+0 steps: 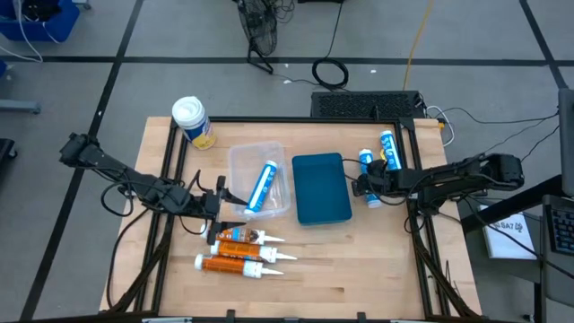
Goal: Pick & place silicon tubes, Sealant and Lysol wipes
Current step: Put the left blue sealant into the transparent bin
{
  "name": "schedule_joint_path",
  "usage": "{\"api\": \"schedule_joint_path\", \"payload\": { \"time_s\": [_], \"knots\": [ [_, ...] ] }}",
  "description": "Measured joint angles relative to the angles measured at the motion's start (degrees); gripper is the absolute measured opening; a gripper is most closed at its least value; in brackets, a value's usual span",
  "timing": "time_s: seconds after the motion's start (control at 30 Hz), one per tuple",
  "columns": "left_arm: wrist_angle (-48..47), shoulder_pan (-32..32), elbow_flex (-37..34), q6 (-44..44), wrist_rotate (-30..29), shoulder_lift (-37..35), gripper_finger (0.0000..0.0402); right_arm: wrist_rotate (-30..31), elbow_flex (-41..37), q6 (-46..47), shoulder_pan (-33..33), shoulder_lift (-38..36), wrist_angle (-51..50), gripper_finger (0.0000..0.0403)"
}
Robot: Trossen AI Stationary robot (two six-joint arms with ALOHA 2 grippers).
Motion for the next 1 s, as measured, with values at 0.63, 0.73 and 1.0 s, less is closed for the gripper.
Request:
{"api": "schedule_joint_path", "payload": {
  "time_s": [0.63, 0.73, 1.0],
  "knots": [
    [0.0, 0.0, 0.0, 0.0, 0.0, 0.0, 0.0253, 1.2, 0.0, -0.4, 0.0, 0.0, 1.8, 0.0235],
    [0.0, 0.0, 0.0, 0.0, 0.0, 0.0, 0.0253, 1.1, 0.0, -0.6, 0.0, 0.0, 2.0, 0.0221],
    [0.0, 0.0, 0.0, 0.0, 0.0, 0.0, 0.0253, 1.1, 0.0, -1.0, 0.0, 0.0, 2.1, 0.0222]
  ]
}}
